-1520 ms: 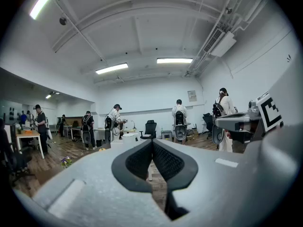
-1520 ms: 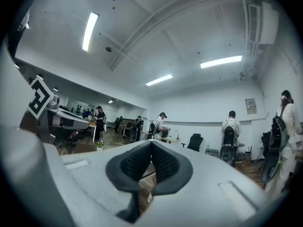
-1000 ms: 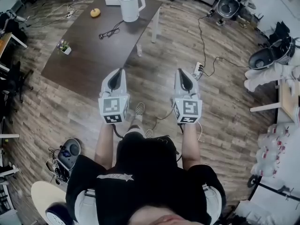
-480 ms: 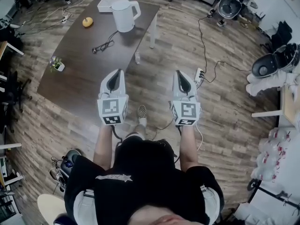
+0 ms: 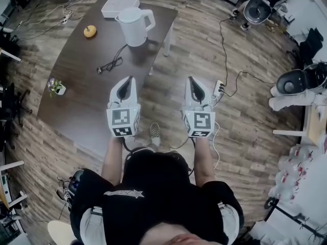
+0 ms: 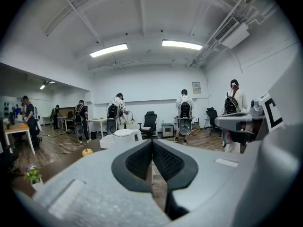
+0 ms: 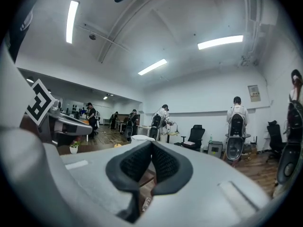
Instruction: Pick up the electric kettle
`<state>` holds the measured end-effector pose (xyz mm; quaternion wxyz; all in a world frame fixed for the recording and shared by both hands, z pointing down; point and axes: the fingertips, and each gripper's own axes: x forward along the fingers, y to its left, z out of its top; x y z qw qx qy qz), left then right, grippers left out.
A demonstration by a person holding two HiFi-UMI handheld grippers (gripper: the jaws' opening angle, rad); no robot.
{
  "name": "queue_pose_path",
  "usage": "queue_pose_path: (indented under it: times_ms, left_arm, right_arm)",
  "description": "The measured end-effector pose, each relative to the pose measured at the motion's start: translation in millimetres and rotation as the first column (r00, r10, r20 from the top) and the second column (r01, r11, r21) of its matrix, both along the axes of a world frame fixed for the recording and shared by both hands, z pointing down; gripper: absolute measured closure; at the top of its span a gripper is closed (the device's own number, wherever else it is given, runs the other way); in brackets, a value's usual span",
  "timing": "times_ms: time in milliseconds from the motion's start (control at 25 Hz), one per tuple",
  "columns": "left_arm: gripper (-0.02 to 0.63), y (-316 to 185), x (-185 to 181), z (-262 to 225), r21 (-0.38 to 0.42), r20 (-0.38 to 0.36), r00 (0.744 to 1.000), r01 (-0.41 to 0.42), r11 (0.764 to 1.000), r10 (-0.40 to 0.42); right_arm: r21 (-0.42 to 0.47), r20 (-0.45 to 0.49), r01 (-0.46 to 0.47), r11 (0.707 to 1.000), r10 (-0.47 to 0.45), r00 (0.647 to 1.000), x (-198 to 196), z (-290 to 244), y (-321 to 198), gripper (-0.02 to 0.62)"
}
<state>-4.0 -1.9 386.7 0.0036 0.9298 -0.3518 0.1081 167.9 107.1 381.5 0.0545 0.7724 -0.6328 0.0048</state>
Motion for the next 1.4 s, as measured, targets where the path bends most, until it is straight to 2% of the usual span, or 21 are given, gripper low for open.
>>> queue_pose_path:
  times_ms: [360,760,800,840,960,1200,1400]
  left_arm:
    - [0.595,-73.1,19.7,1.2,-0.008,-0.012,1.000,0.027,1.000,-0.027]
    - [0.596,-131.9,25.3,8.4,-0.024,-0.033,0.993,0.111,0.994,-0.112]
    - [0.595,-139.1,27.4,9.5,-0.024,-0.034,0.992,0.122,0.992,-0.123]
    - [0.595,-147.0,29.8,10.5,-0.022,-0.035,0.990,0.134,0.991,-0.135]
    - [0.595,-172.8,37.2,16.0,-0.022,-0.028,0.983,0.181,0.983,-0.181]
    - [0.595,-219.0,52.5,34.0,-0.056,0.000,0.962,0.271,0.961,-0.272]
    - [0.595,-243.5,57.8,54.3,-0.081,0.043,0.948,0.319,0.944,-0.316]
  right_arm:
    - [-0.011,-0.008,0.030,0.999,-0.030,1.000,20.7,0.1,-82.9,0.591]
    - [-0.021,0.001,0.088,0.996,-0.088,0.996,37.7,8.1,-157.1,0.589]
    - [-0.023,0.013,0.106,0.994,-0.105,0.994,40.7,11.3,-168.0,0.542]
    - [-0.025,0.026,0.127,0.992,-0.126,0.992,43.7,14.9,-180.1,0.421]
    - [-0.030,0.039,0.167,0.986,-0.166,0.985,55.4,24.7,-216.4,0.364]
    - [-0.056,0.080,0.202,0.978,-0.198,0.977,81.4,49.3,-280.2,0.364]
    - [-0.095,0.095,0.252,0.963,-0.243,0.965,87.8,73.0,-324.0,0.364]
